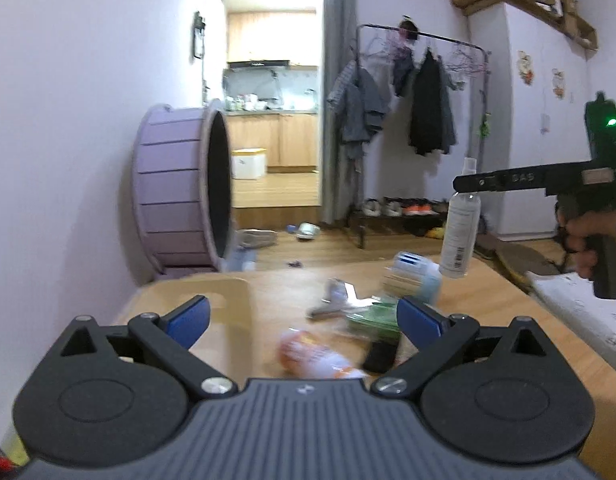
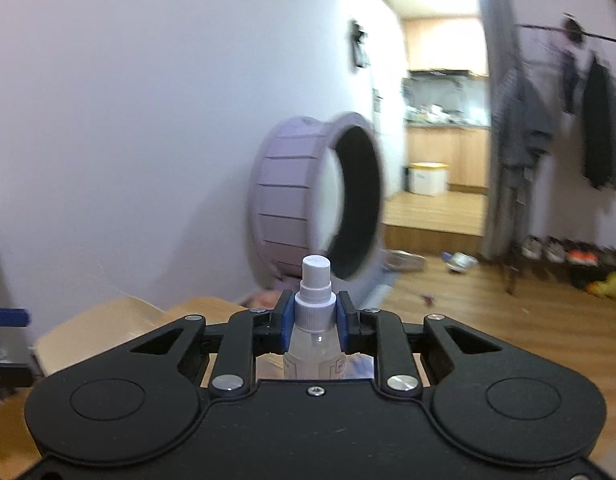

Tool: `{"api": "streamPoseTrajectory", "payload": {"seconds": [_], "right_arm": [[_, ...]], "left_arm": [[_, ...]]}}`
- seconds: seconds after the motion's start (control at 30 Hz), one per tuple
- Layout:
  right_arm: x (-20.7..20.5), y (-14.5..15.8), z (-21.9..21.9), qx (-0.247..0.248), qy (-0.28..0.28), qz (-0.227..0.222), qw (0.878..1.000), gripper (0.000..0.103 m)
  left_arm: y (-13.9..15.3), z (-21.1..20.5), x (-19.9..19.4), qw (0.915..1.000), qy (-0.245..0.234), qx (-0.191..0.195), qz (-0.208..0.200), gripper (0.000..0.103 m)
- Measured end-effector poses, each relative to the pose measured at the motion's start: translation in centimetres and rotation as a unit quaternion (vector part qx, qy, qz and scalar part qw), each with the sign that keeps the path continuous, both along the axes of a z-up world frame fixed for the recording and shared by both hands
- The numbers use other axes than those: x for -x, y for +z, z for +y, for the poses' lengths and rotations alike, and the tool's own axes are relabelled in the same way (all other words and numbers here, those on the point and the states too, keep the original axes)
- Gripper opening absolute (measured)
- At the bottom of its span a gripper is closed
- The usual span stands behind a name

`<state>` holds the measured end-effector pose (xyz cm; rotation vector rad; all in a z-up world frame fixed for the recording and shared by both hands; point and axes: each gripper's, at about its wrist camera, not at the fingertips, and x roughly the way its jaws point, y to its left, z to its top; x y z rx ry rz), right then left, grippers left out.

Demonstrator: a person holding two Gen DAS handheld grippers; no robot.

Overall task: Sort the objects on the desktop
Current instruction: 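Carry the spray bottle into the cream basket and open the right tool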

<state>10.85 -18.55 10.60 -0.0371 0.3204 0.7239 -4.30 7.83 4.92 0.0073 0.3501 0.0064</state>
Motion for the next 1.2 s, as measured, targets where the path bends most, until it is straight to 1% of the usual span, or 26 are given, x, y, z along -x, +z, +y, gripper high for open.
{"api": "streamPoseTrajectory", "payload": {"seconds": [0.13,0.33,0.47,0.67,0.77,0.93,1.0,1.07,1.1,1.13,1.17,1.2], "right_arm": [[1.0,1.9,3.5,-0.004,0.047,-0.012,0.999,0.022],[0.7,1.7,11.3,-0.008,0.118,0.002,0.993,0.022],[0.1,1.1,15.4,-0.004,0.148,0.010,0.989,0.022],[-1.1,-0.4,19.6,0.016,0.164,0.017,0.986,0.022],[-1.4,-1.7,21.1,0.037,0.161,0.016,0.986,0.022],[-1.2,-3.8,22.4,0.068,0.157,0.029,0.985,0.022],[-0.9,-4.3,22.3,0.074,0.154,0.022,0.985,0.026],[-0.5,-4.0,22.0,0.074,0.155,0.017,0.985,0.031],[-0.1,-3.7,21.6,0.070,0.157,0.016,0.985,0.035],[0.4,-3.2,21.0,0.066,0.158,0.012,0.985,0.043],[0.8,-2.8,20.4,0.063,0.157,0.008,0.986,0.048],[1.3,-2.3,19.6,0.060,0.156,0.003,0.986,0.056]], "left_arm": [[1.0,2.5,0.9,0.9996,0.028,0.008,-0.008,0.100],[1.1,4.9,1.3,0.9984,0.052,0.020,-0.010,0.100],[1.0,5.9,1.5,0.9980,0.058,0.021,-0.014,0.100],[0.7,7.3,1.6,0.9970,0.058,0.045,-0.023,0.100],[0.6,7.4,1.4,0.9974,0.055,0.042,-0.021,0.100],[0.2,7.5,1.1,0.9976,0.056,0.036,-0.017,0.100],[0.2,7.4,1.0,0.9977,0.055,0.036,-0.016,0.100],[0.2,7.3,0.9,0.9978,0.054,0.036,-0.015,0.100],[0.2,7.3,0.8,0.9979,0.052,0.036,-0.014,0.100],[0.1,7.2,0.8,0.9981,0.050,0.034,-0.014,0.100],[0.1,7.1,0.8,0.9983,0.047,0.033,-0.014,0.100],[0.0,7.0,0.7,0.9984,0.044,0.032,-0.014,0.100]]}}
